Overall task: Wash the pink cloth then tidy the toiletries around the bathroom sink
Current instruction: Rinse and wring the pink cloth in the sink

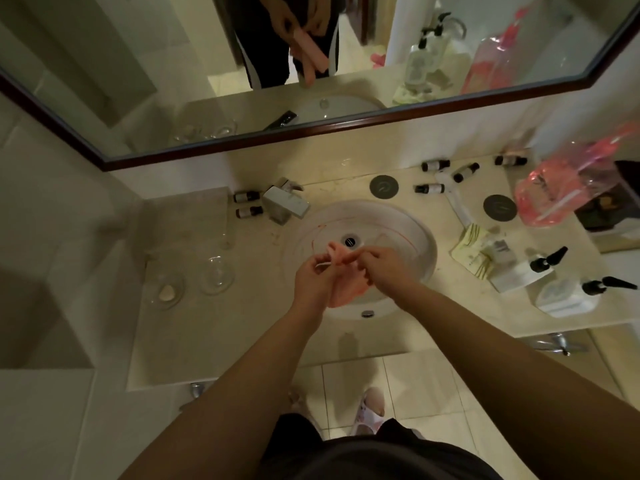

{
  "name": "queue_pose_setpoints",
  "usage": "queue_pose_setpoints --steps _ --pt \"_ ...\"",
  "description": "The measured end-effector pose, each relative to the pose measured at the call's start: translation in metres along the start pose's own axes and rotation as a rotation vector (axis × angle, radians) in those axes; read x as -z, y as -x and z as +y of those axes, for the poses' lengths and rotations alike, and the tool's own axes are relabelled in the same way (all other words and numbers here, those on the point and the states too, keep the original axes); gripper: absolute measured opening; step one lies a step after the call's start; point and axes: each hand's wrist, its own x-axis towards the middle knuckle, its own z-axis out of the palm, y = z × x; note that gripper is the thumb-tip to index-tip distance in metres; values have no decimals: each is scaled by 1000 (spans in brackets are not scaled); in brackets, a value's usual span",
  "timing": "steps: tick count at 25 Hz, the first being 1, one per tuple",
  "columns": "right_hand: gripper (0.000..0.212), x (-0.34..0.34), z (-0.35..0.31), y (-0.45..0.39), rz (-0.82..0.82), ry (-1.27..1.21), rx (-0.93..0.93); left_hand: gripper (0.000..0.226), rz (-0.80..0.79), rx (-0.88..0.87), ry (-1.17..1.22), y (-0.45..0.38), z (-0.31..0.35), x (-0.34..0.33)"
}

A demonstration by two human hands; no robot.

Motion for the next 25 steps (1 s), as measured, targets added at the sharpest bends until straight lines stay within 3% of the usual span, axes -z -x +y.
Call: queue_pose_setpoints --steps 3,6,9,11,14,20,25 --pt "20 16 3 -13 17 -17 52 16 -99 -104 -141 -8 12 0" --pt "46 26 5 -27 -148 99 118 18 -218 -156 -251 -25 26 3" --pt "24 32 2 -43 -172 197 108 17 -249 -179 -332 -43 33 11" --pt "14 32 2 -49 -142 160 61 14 -350 -191 -477 -63 26 22" --pt "14 25 4 -60 -73 112 -25 34 -482 -191 -727 -94 8 37" --pt "20 20 22 -84 94 168 -158 22 -504 -161 -548 -139 3 31" --pt "23 15 39 -101 88 147 -232 12 -485 -170 -538 -172 -12 24"
